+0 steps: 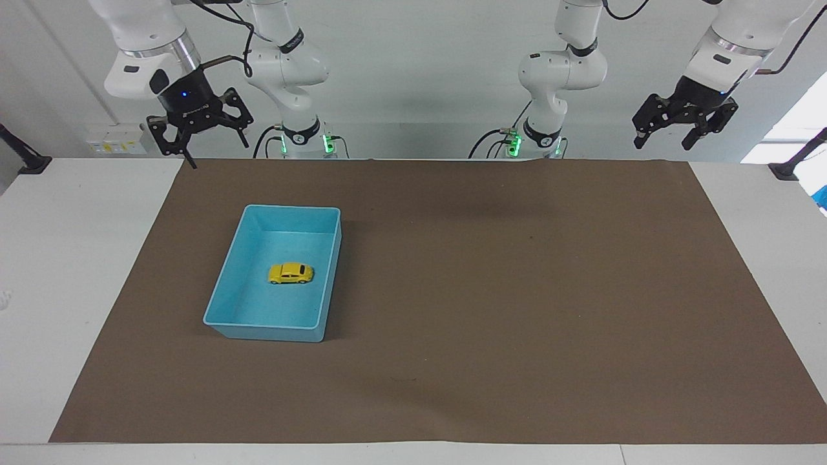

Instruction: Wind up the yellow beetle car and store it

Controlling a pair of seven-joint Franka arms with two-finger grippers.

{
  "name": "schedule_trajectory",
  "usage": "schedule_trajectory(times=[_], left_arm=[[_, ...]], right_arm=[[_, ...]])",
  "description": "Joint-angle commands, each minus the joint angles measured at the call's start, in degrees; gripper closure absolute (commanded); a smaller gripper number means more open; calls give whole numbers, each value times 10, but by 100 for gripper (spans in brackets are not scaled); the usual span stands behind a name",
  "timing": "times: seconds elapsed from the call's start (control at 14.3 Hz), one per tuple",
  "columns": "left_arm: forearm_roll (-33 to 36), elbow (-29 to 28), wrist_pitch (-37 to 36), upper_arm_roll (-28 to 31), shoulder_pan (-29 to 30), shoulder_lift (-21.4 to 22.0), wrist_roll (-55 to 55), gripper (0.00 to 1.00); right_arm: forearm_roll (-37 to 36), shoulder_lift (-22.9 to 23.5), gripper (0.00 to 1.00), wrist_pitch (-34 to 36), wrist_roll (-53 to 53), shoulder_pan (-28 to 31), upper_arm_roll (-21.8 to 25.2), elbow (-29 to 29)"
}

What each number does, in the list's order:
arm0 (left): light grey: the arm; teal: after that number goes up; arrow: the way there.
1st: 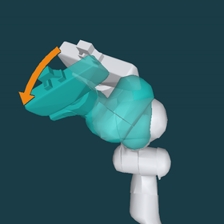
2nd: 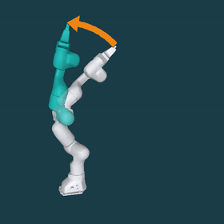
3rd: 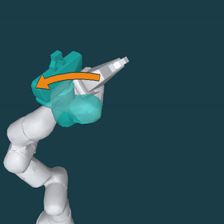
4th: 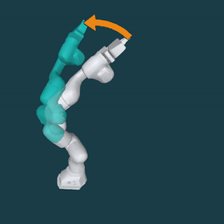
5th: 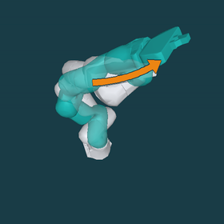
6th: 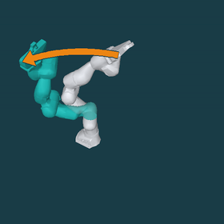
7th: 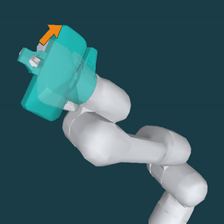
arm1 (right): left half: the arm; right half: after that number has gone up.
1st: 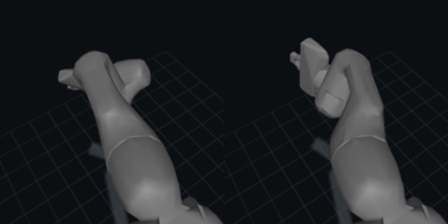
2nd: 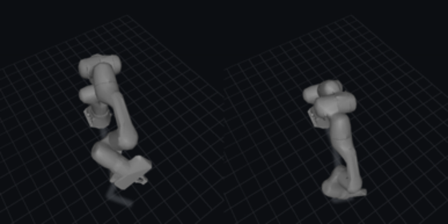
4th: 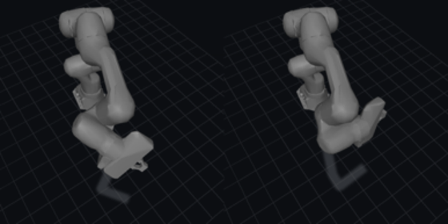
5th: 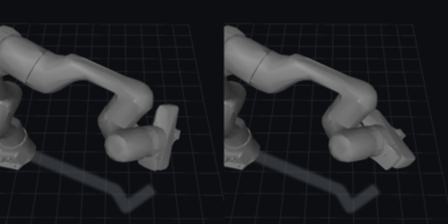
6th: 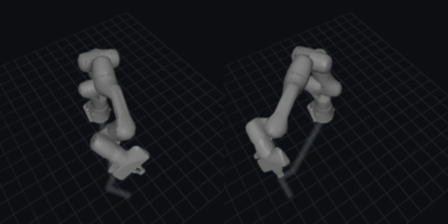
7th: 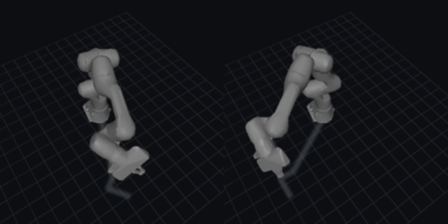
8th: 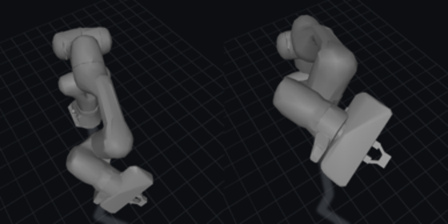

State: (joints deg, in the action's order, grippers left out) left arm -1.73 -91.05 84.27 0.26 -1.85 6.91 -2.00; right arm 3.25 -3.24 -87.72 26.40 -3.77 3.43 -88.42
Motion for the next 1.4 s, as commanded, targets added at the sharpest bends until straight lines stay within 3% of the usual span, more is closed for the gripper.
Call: schedule_trajectory(times=[0.0,0.35,1.33], left_arm=[[-4,3,-11,-2,6,6,-7,0],[-4,3,-11,-2,6,6,-7,0],[-5,3,-11,-2,6,6,-7,0]], right_arm=[[5,10,0,12,-54,1,-4,21],[9,8,0,19,-161,-3,-5,21],[9,1,0,17,-183,-4,-17,20]])
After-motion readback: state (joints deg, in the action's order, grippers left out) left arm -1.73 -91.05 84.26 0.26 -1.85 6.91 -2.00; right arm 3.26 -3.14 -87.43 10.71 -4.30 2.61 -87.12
